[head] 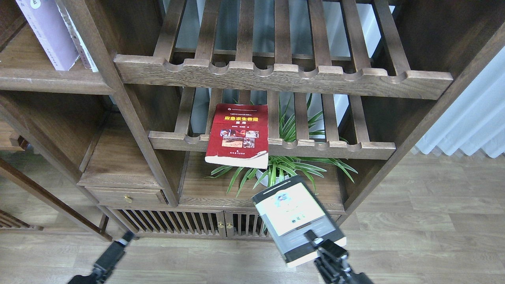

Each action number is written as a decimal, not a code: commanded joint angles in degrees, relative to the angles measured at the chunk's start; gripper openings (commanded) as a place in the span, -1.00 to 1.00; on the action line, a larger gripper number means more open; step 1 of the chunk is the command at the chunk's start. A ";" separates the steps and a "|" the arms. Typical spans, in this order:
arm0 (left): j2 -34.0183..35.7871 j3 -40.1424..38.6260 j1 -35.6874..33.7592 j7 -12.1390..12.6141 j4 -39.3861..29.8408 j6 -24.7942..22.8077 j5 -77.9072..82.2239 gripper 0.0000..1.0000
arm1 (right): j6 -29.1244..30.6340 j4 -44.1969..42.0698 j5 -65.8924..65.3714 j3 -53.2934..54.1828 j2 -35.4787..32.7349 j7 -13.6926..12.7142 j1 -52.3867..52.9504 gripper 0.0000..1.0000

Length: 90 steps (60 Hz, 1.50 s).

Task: Organize books on shelf
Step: 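Pass the white-and-green book from the right gripper to the left gripper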

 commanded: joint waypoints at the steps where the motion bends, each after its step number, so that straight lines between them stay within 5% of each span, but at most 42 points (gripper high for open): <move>1: -3.16 2.61 -0.97 -0.18 0.03 0.00 -1.71 0.99 | 0.00 -2.87 -0.93 -1.44 4.03 -1.65 0.60 -0.91; 36: -14.15 12.36 -7.74 -0.88 8.29 0.00 -8.03 0.87 | 0.00 -3.93 -5.59 -3.81 9.84 -4.03 -2.65 -0.91; 49: -14.15 13.59 -8.44 -0.88 8.55 0.00 -8.39 0.20 | 0.00 -3.93 -7.00 -3.81 10.01 -4.03 -4.06 -0.91; 51: -14.15 13.59 -8.44 -0.97 8.55 0.00 -8.47 -0.14 | 0.00 -3.93 -7.08 -3.73 9.93 -4.03 -4.49 -0.91; 60: -14.15 14.38 -8.09 -0.88 8.55 0.00 -8.47 -0.77 | 0.00 -3.93 -7.17 -3.73 9.84 -4.03 -4.67 -0.90; 67: -14.15 15.18 -8.27 -0.62 8.20 0.00 -8.30 -0.87 | 0.00 -3.93 -7.17 -3.73 9.84 -4.03 -4.58 -0.88; 71: -14.15 15.35 -8.27 -0.53 7.85 0.00 -8.21 -0.87 | 0.00 -4.19 -7.17 -3.81 9.58 -3.94 -4.49 -0.65; 76: -12.75 14.92 -8.27 -0.44 7.24 0.00 -8.21 -0.87 | 0.00 -4.28 -8.57 -4.78 9.57 -3.94 -3.88 0.76; 83: -8.62 13.60 -8.01 -0.27 5.92 0.00 -8.21 -0.88 | 0.00 -4.28 -9.90 -5.13 8.96 -3.06 -3.79 1.00; 90: -3.78 11.05 -6.95 0.09 3.02 0.00 -8.21 -0.88 | 0.00 -4.28 -9.90 -4.96 9.31 -3.06 -3.53 1.00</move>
